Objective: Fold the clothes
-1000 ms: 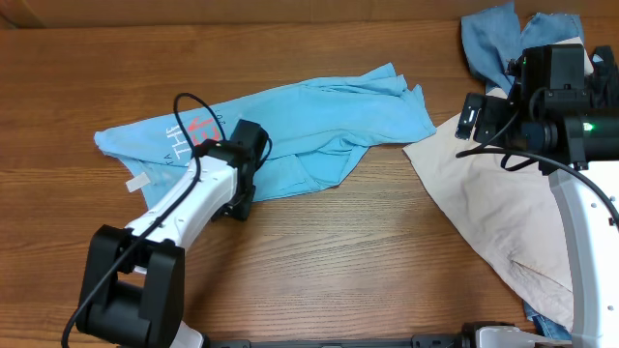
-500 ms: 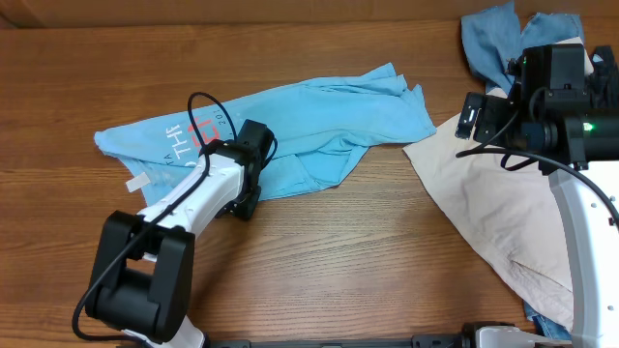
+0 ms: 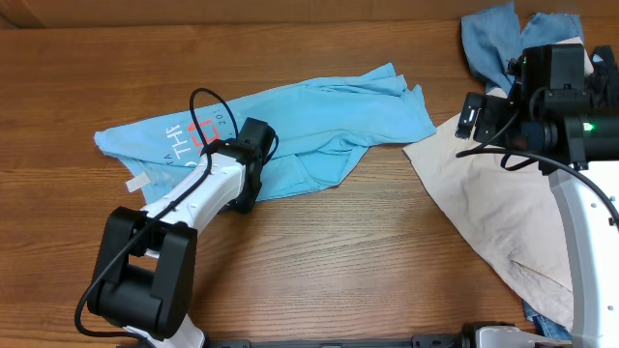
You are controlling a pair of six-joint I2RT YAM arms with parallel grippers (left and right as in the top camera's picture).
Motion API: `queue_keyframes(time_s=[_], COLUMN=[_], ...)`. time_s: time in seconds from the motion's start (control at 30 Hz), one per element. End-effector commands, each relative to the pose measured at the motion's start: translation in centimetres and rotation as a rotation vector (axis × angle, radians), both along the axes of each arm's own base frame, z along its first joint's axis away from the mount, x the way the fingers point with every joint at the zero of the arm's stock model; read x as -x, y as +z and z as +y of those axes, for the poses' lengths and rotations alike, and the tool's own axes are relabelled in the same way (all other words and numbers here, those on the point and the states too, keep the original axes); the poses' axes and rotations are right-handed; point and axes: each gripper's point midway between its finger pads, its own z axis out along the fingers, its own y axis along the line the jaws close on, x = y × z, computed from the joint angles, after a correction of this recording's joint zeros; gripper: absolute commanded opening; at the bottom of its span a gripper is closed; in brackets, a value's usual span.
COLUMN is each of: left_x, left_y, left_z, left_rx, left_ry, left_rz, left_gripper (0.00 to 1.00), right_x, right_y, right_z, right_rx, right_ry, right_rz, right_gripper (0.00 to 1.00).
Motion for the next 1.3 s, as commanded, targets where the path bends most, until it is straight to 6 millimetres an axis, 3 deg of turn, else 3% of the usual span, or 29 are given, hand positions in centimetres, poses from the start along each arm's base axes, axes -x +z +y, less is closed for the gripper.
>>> queue_keyframes(time_s=[0.0, 0.37, 0.53, 0.67, 0.77, 0.87, 1.07, 1.27], left_x=[-0.6, -0.7, -0.3, 0.3, 0.7, 1.4, 2.9, 4.1], left_y=[0.0, -0.2, -0.2, 1.0, 3.2, 7.0, 11.7, 12.8], left_z=[0.1, -0.5, -0.4, -0.2, -0.1, 0.4, 2.2, 5.4], left_rx=[-0.019, 0.014, 0.026, 0.041, 0.063, 0.117, 0.205, 0.19], left_ry=[-0.006, -0.007, 0.054, 0.127, 0.163, 0.238, 0.352, 0.468], left_rz=[-0.013, -0.014, -0.019, -0.048, -0.093, -0.193, -0.318, -0.343], left_gripper=[0.47, 0.04, 0.04, 0.04, 0.04, 0.04, 0.04, 0.04], right_x=[-0.1, -0.1, -0.1, -0.1, -0.2, -0.7, -1.9, -3.9], right_y=[0.4, 0.4, 0.4, 0.4, 0.3, -0.2, -3.2, -7.7], right_z=[0.0, 0.0, 0.0, 0.0, 0.3, 0.8, 1.6, 2.3], right_rx=[-0.003, -0.003, -0.003, -0.004, -0.017, -0.042, -0.076, -0.104], right_ry=[0.002, 0.003, 0.002, 0.004, 0.012, 0.027, 0.054, 0.091], right_rz=[-0.014, -0.014, -0.015, -0.015, -0.016, -0.005, 0.08, 0.183], right_gripper=[1.0, 1.0, 1.0, 1.0, 1.0, 0.99, 0.99, 0.98])
